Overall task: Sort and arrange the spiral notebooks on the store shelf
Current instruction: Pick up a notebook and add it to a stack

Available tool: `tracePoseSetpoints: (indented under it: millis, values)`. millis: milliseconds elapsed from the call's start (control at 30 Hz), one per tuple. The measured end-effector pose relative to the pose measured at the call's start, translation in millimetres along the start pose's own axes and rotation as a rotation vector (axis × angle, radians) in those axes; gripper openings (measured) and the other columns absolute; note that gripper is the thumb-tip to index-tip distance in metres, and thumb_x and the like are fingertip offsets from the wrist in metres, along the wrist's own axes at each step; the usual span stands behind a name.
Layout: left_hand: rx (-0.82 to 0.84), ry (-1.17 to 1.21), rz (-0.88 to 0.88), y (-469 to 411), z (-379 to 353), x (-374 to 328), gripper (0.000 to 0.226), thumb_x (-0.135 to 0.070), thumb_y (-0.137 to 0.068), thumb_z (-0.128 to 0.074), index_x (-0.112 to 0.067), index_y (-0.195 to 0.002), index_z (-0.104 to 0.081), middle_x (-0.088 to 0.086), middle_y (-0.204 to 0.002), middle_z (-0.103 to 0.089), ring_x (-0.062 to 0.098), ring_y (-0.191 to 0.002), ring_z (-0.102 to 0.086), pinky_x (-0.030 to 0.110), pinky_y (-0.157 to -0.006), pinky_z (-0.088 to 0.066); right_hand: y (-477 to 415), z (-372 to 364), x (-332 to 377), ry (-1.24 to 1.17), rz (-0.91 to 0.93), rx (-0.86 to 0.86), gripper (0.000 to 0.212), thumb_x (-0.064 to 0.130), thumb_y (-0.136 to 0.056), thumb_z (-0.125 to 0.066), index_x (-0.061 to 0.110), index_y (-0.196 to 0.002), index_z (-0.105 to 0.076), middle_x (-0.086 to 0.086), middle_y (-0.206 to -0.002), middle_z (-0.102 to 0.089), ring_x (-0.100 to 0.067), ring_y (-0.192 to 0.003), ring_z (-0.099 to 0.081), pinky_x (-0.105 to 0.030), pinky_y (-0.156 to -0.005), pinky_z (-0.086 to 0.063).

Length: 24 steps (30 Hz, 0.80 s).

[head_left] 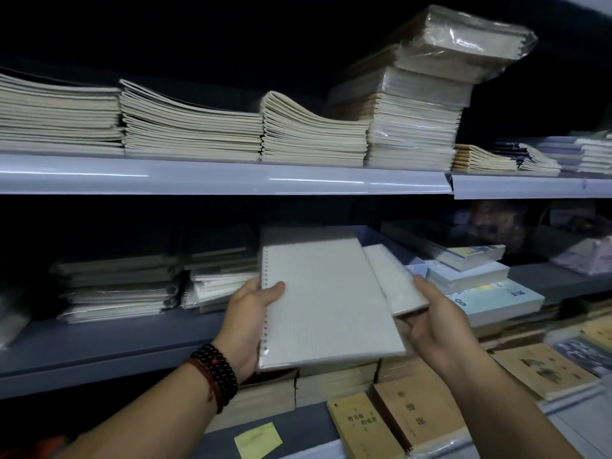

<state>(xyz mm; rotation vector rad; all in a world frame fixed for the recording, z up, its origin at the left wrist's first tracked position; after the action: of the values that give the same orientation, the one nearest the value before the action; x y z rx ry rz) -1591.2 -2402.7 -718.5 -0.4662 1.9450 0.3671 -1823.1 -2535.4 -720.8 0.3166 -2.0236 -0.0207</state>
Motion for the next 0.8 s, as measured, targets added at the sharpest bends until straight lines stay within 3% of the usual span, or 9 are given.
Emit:
tracePoseSetpoints:
  millis: [100, 167, 233, 367, 500, 567, 633, 700, 800]
  values:
    - [-0.050, -0.011, -0.025, -5.5, 21.8, -14.6, 0.029, -0.013, -0.096, -0.062, -0.007, -0.124, -0.064, 0.016, -0.111, -0.075, 0.042, -0.104, -0.070, 0.053, -0.084, -0.060, 2.9, -12.3, 7.6, 0.031, 0.052, -0.028, 0.023, 0.028, -0.099, -0.060, 0.010, -0.113, -0.062, -0.011, -0.097, -0.077, -0.027, -0.087, -0.073, -0.035, -0.058, -0.056]
    - [-0.065, -0.017, -0.039, -8.7, 35.7, -21.0, 0.036, -0.014, -0.095, -0.064, -0.008, -0.130, -0.061, 0.015, -0.113, -0.075, 0.038, -0.102, -0.072, 0.051, -0.084, -0.060, 0.8, -20.1, 6.6, 0.086, 0.059, -0.028, 0.021, 0.030, -0.098, -0.062, 0.011, -0.106, -0.062, -0.006, -0.078, -0.073, -0.020, -0.066, -0.064, -0.030, -0.049, -0.046]
    - [-0.079, -0.023, -0.044, -11.4, 52.1, -26.3, 0.036, -0.014, -0.094, -0.064, -0.007, -0.129, -0.061, 0.016, -0.113, -0.074, 0.038, -0.101, -0.072, 0.048, -0.078, -0.061, -6.0, -31.0, 4.2, 0.104, 0.050, -0.018, 0.020, 0.031, -0.098, -0.061, 0.011, -0.096, -0.059, -0.004, -0.061, -0.058, -0.014, -0.047, -0.047, -0.025, -0.040, -0.033]
    - [-0.110, -0.027, -0.047, -15.4, 84.5, -35.2, 0.027, -0.015, -0.093, -0.064, -0.005, -0.118, -0.068, 0.019, -0.110, -0.074, 0.040, -0.098, -0.072, 0.048, -0.078, -0.060, -32.0, -68.4, 2.7, 0.023, 0.025, 0.040, 0.022, 0.025, -0.102, -0.057, 0.009, -0.086, -0.055, -0.003, -0.057, -0.046, -0.009, -0.039, -0.036, -0.021, -0.034, -0.025]
    - [-0.162, -0.036, -0.053, -19.4, 111.5, -44.3, 0.025, -0.015, -0.094, -0.063, -0.004, -0.115, -0.068, 0.020, -0.109, -0.075, 0.043, -0.100, -0.071, 0.050, -0.082, -0.059, -66.3, -125.0, 4.0, 0.008, 0.004, 0.067, 0.019, 0.005, -0.103, -0.043, 0.008, -0.085, -0.049, -0.006, -0.067, -0.042, -0.013, -0.050, -0.037, -0.019, -0.034, -0.028]
    - [-0.178, -0.045, -0.060, -19.5, 119.7, -50.4, 0.023, -0.015, -0.095, -0.062, -0.004, -0.113, -0.069, 0.020, -0.108, -0.075, 0.041, -0.097, -0.072, 0.048, -0.079, -0.060, -83.8, -148.8, 4.8, -0.042, -0.031, 0.084, 0.017, -0.007, -0.100, -0.042, 0.006, -0.093, -0.052, -0.009, -0.079, -0.049, -0.017, -0.059, -0.045, -0.022, -0.038, -0.039]
    - [-0.187, -0.050, -0.073, -19.6, 127.8, -56.8, 0.024, -0.015, -0.095, -0.061, -0.003, -0.115, -0.068, 0.020, -0.109, -0.075, 0.042, -0.099, -0.072, 0.050, -0.079, -0.060, -97.8, -166.4, -1.7, -0.092, -0.071, 0.107, 0.016, -0.002, -0.092, -0.064, 0.006, -0.106, -0.060, -0.014, -0.099, -0.063, -0.024, -0.080, -0.062, -0.033, -0.060, -0.056]
    - [-0.197, -0.044, -0.081, -19.8, 135.4, -60.2, 0.025, -0.015, -0.096, -0.059, -0.004, -0.118, -0.068, 0.020, -0.110, -0.074, 0.043, -0.101, -0.071, 0.050, -0.077, -0.061, -107.4, -172.2, -13.5, -0.048, -0.077, 0.078, 0.030, -0.001, -0.085, -0.073, 0.005, -0.112, -0.063, -0.015, -0.116, -0.066, -0.027, -0.093, -0.066, -0.040, -0.076, -0.058]
    - [-0.202, -0.030, -0.082, -19.5, 141.7, -62.6, 0.025, -0.016, -0.097, -0.059, -0.005, -0.118, -0.068, 0.020, -0.110, -0.074, 0.042, -0.100, -0.071, 0.049, -0.073, -0.062, -98.6, -169.1, -30.6, 0.166, 0.018, 0.010, 0.035, -0.012, -0.090, -0.053, -0.002, -0.123, -0.060, -0.018, -0.117, -0.065, -0.031, -0.095, -0.067, -0.038, -0.070, -0.058]
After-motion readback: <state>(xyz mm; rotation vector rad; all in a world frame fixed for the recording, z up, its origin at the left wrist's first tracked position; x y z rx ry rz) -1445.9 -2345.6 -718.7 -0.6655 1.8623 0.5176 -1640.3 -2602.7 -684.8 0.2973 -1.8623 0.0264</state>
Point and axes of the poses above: each hand's wrist, its own y-axis away from the middle knuckle, its own z-axis out of the back of the hand, x = y × z, the point moved 5 cm from there along -y, towards the middle knuckle
